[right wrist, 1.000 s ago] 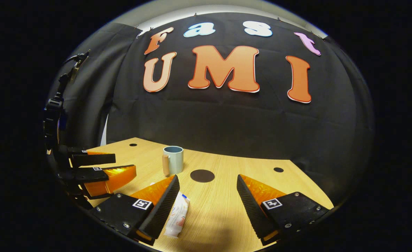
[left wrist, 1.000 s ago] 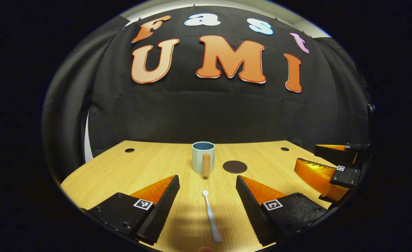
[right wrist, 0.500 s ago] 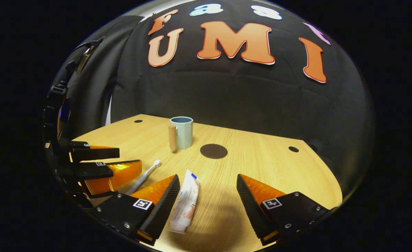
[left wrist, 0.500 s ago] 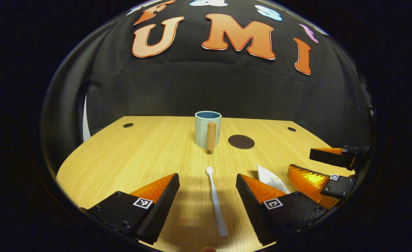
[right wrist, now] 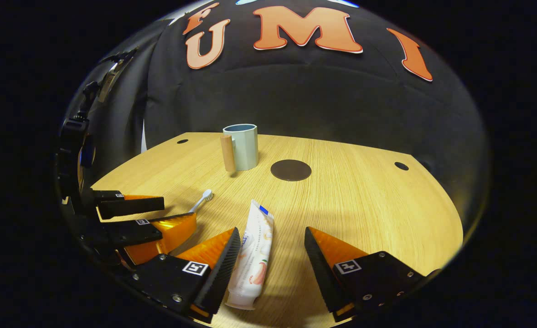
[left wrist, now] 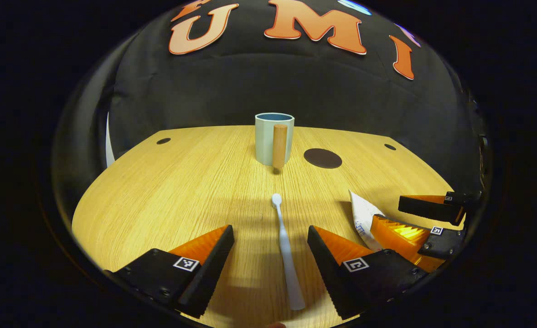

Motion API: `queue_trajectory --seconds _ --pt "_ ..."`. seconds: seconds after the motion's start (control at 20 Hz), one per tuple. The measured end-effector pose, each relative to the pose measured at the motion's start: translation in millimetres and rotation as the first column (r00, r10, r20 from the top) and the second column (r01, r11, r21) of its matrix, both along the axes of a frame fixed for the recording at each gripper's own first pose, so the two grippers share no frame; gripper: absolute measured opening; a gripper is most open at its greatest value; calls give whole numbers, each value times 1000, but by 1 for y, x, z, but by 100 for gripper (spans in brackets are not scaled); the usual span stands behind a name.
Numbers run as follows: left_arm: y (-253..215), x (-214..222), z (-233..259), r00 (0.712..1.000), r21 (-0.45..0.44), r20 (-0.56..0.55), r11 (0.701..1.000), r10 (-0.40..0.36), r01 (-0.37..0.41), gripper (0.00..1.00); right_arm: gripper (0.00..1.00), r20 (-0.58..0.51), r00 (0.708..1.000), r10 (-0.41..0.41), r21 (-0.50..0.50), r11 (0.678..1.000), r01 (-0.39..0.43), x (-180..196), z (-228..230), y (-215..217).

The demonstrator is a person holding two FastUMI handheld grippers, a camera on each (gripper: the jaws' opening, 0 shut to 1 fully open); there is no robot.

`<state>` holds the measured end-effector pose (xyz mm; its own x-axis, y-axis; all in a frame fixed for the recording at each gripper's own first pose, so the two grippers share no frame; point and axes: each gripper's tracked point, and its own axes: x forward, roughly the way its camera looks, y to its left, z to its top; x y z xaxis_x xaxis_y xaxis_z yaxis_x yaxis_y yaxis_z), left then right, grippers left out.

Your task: Put the toothbrush and toothpaste on the desktop into the cup, then pick up the cup and place it on the coaster on the desktop.

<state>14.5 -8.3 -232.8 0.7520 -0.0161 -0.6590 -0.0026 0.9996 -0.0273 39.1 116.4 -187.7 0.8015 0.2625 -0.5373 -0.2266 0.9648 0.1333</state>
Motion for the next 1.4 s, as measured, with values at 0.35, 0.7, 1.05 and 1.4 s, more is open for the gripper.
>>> queue_trajectory --seconds 0.35,0.7,1.05,1.4 --pt "-8 0 -6 999 11 -37 1000 -9 9 88 44 -77 995 62 63 996 -58 -6 -8 23" --pt "-12 4 -8 998 18 -54 1000 -9 10 80 11 -32 998 62 11 998 -62 -5 0 15" --pt "-23 4 -6 996 34 -85 999 -1 4 41 11 55 998 38 9 999 -38 -7 35 -6" --pt "-20 4 -7 996 29 -79 999 29 -27 6 11 111 994 -4 51 999 -1 -9 60 -27"
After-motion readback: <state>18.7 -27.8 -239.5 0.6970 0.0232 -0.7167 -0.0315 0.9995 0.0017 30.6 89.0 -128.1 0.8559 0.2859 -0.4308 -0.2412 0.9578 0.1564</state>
